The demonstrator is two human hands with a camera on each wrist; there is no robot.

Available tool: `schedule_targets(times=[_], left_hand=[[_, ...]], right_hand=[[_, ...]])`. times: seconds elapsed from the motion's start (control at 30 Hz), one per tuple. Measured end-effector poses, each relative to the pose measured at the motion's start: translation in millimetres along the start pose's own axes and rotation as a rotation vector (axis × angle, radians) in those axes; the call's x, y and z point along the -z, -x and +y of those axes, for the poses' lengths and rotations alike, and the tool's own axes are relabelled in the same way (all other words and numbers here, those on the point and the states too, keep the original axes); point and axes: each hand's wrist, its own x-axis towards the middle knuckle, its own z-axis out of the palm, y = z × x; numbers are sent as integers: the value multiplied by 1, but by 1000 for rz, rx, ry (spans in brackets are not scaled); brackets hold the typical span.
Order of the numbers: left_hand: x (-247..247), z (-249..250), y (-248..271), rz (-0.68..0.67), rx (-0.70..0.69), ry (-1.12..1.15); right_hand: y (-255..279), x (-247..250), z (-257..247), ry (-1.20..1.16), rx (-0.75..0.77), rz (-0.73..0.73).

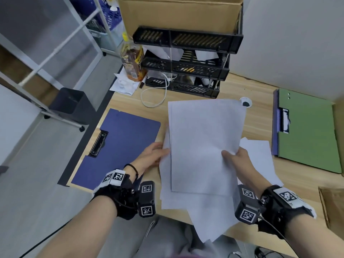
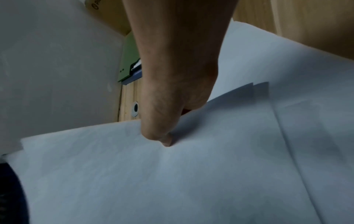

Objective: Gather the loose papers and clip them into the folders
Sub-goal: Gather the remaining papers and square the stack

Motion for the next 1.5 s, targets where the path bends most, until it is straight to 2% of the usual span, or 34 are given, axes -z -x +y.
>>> schedule_targets(times=[0.1,0.23,0.3,0.37,0.43,0.5,0.57,0.63,0.7,0.77,0.83,0.93,1.07,1.2,1.33,1.5], left_hand=[[-26,29,-2,6,-141,-17],[-55,78,-7,3,-312,27],[-70,99,-7,-54,-383,57],[-86,114,-5,-155,-416,121],[-100,122,-4,-265,-435,112],[-109,125,-3,-319,-439,66],[-119,125,-9,-339,-419,78],[-129,121,-21,-303,-375,73],[-138,111,-36,-222,-316,-28],[-148,93,-55,-164,-272,-247],[-156,65,-75,-169,-207,-559],[-167,26,-97,-198,-150,-1096],[-184,-3,-96,-159,-194,-1407],[-184,-1,-102,-75,-188,-1505],[-174,16,-111,60,-182,-1411],[-152,23,-109,191,-161,-1319]], right_hand=[[9,12,-24,-102,65,11],[23,30,-59,-254,201,-61],[27,42,-65,-334,239,-104],[26,55,-58,-392,206,-103],[25,67,-44,-380,182,-73],[23,74,-32,-322,161,-16],[23,84,-24,-285,169,152],[23,102,-13,-269,145,356],[26,124,3,-253,94,478],[32,144,21,-230,22,551],[38,160,41,-243,-63,620],[48,174,62,-291,-202,637],[63,181,78,-393,-273,624],[61,188,98,-498,-290,548],[53,188,91,-465,-335,479],[39,184,92,-416,-361,470]])
